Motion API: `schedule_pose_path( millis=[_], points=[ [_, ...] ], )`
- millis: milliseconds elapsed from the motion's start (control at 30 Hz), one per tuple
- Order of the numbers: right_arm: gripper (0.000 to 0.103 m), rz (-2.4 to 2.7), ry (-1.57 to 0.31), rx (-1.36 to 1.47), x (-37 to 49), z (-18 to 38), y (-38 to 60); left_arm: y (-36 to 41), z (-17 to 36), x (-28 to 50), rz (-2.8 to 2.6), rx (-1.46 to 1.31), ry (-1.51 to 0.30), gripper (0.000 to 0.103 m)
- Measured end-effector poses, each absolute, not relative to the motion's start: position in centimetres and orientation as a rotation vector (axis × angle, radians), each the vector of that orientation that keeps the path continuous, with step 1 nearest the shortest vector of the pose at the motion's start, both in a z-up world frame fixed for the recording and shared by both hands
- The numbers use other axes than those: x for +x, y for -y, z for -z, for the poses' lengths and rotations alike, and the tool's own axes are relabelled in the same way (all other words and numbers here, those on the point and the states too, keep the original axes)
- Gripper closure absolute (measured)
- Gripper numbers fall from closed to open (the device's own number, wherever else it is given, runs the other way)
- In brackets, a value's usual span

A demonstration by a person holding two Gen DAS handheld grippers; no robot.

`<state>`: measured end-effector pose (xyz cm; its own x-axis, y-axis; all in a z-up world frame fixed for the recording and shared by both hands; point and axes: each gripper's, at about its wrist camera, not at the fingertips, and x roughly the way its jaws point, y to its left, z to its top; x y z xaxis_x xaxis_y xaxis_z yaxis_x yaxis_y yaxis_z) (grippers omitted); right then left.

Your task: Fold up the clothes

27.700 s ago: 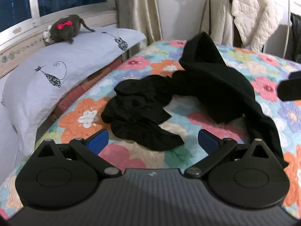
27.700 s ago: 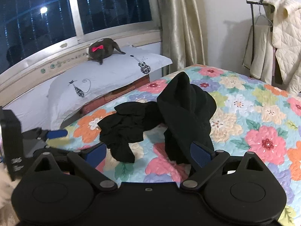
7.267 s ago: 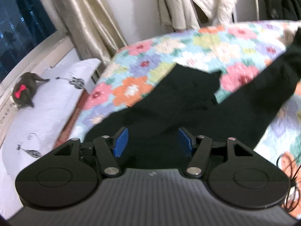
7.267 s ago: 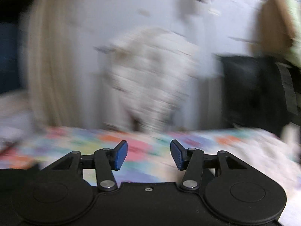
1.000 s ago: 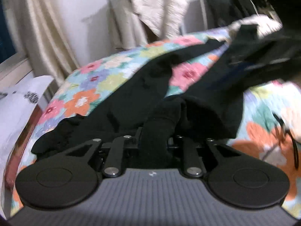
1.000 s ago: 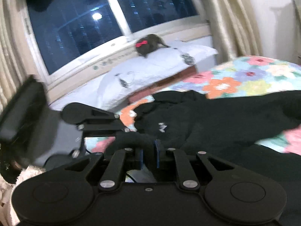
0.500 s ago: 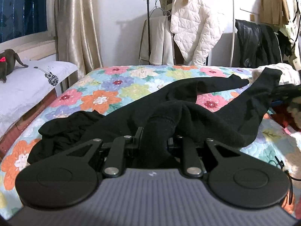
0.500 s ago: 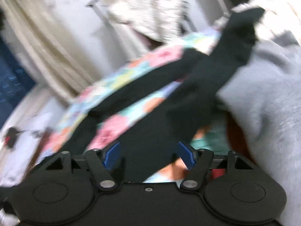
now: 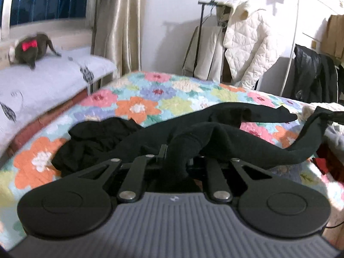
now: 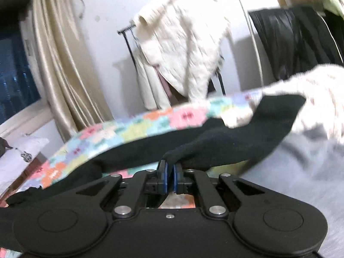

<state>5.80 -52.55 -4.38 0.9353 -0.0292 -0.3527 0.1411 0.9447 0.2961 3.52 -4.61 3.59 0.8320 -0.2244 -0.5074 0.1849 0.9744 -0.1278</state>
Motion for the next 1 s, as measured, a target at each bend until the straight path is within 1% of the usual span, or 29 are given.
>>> schedule_pose_path(
  millis=[133,233,267,367,433,533,667,700,767,800,833,900,967,1000],
  points=[
    [0.097,0.099,-0.462,0.252,11.8,3.6,52.3,2.5,-3.4,7.3,0.242,-0.107,-0.612,0.090],
    [0.097,0.079,-0.622,0.361,19.0,2.1,54.4,0.1,-3.1,10.5,0.258,-0.191,-0.643,0.091],
    [0.097,0.067,-0.677,0.366,21.7,1.5,54.7,-0.2,-2.9,11.5,0.246,-0.189,-0.644,0.092],
    [0.097,0.067,-0.763,0.264,28.1,-0.6,53.2,0.3,-2.2,14.2,0.163,-0.110,-0.629,0.093],
    [0.097,0.077,-0.754,0.226,32.3,-2.1,51.9,0.7,-1.6,15.9,0.107,-0.078,-0.606,0.093],
    [0.097,0.114,-0.708,0.157,36.8,-3.5,50.4,0.1,0.2,19.0,0.037,-0.122,-0.634,0.093],
    [0.096,0.141,-0.719,0.227,40.8,-2.1,50.3,0.1,3.4,21.0,-0.020,-0.053,-0.694,0.093],
    [0.091,0.127,-0.709,0.237,41.0,-1.4,50.1,-0.1,3.8,21.0,-0.008,-0.057,-0.697,0.093],
    [0.085,0.044,-0.723,0.265,40.1,0.5,49.6,-0.6,4.3,21.0,0.013,-0.063,-0.699,0.093],
    [0.070,0.014,-0.741,0.245,39.1,1.4,49.3,-0.7,4.3,21.0,0.018,-0.059,-0.698,0.093],
    [0.062,0.020,-0.756,0.217,38.0,2.1,49.1,-0.8,4.4,21.0,0.023,-0.054,-0.697,0.093],
    [0.061,0.006,-0.743,0.156,35.2,2.9,49.0,-0.9,4.0,20.9,0.032,-0.045,-0.685,0.093],
    [0.054,-0.005,-0.700,0.026,31.5,2.8,48.9,-0.8,3.8,20.8,0.022,-0.019,-0.656,0.093],
    [0.048,-0.005,-0.697,-0.067,29.7,3.0,48.7,-0.7,3.8,20.9,0.015,-0.007,-0.650,0.093]
  ],
)
